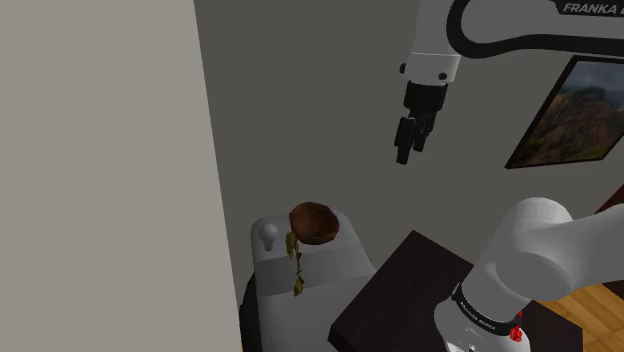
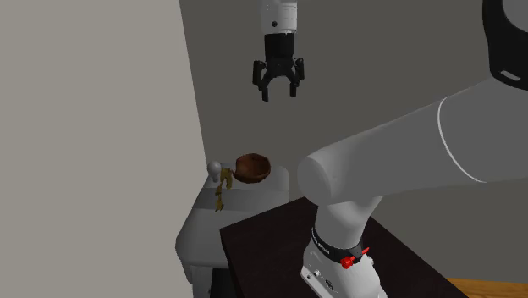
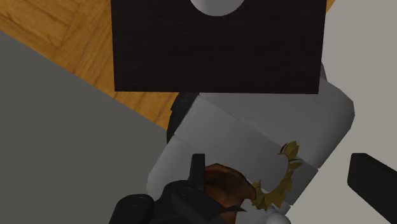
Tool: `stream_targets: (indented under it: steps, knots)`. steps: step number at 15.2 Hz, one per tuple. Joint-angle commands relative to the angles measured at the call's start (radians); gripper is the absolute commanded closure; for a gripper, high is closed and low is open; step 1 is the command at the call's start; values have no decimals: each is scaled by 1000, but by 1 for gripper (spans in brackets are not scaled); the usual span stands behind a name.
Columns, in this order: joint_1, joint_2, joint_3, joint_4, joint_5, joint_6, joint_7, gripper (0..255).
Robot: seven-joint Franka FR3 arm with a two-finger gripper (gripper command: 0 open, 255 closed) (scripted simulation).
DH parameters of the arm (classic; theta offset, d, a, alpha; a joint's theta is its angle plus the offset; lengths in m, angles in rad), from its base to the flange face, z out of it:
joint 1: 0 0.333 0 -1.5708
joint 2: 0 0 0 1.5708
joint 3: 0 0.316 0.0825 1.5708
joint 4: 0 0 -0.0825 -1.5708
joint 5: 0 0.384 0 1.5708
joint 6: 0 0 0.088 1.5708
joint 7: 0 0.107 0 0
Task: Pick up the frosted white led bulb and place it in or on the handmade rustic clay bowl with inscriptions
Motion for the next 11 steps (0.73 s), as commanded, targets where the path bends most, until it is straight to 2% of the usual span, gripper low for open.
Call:
stream_targets:
  steps: [1,11]
  knots:
    - [0,0,0,0,0,0,0,0]
    - [24,336,67,11,13,297,23,0]
